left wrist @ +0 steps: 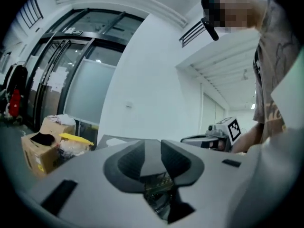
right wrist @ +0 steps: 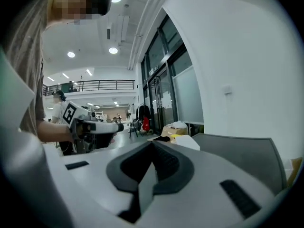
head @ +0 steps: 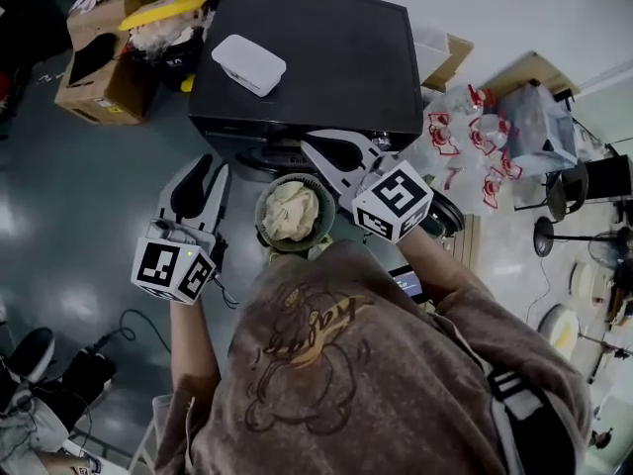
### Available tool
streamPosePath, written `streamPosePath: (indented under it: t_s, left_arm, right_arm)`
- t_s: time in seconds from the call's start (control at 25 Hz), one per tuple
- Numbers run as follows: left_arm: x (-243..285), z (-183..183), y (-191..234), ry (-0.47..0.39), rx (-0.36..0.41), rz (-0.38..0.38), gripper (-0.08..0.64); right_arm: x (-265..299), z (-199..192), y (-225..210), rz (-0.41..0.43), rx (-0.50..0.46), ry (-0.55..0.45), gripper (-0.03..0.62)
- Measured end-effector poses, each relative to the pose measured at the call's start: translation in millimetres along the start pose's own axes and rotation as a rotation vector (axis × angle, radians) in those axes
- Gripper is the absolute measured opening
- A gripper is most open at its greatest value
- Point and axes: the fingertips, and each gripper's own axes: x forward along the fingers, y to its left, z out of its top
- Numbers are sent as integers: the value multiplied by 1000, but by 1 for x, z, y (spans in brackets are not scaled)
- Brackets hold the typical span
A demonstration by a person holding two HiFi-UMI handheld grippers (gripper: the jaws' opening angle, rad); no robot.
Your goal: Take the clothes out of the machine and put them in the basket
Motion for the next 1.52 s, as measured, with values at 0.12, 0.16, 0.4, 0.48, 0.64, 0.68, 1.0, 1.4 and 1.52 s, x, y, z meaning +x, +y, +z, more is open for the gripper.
streamPosePath:
  t_s: [0.12,0.16,0.4,0.48,0.64,0.68,1.0,1.4,1.52]
  left_arm:
    - [2,-7,-3,-5,-26,42,35]
    - [3,-10,-5,1,-25,52,18]
    - [9,-26,-15,24,-41,82,6]
    - [12,-29,-18,18,-54,91,6]
    - [10,-39,-27,19,-64,116,6]
    - [9,-41,-28,19,-63,122,6]
    - [-3,-62,-23,37,-65,164,6]
    - [-2,-71,-27,37,-74,182,6]
    - [-3,-68,-27,27,-78,197,6]
  right_arm:
    - [-8,-8,-9,11,-17,4,-3]
    - [-12,-10,-14,5,-12,1,-3]
    - [-28,-4,-29,29,21,-40,-3]
    - [-30,-4,-30,50,15,-44,-3]
    - [-35,-15,-25,77,24,-24,-3]
    - [-36,-18,-23,85,28,-20,-3]
    - [-34,-43,-14,127,42,15,-3]
    - [-31,-42,-11,128,38,-12,-3]
    - [-33,-43,-9,120,42,-19,-3]
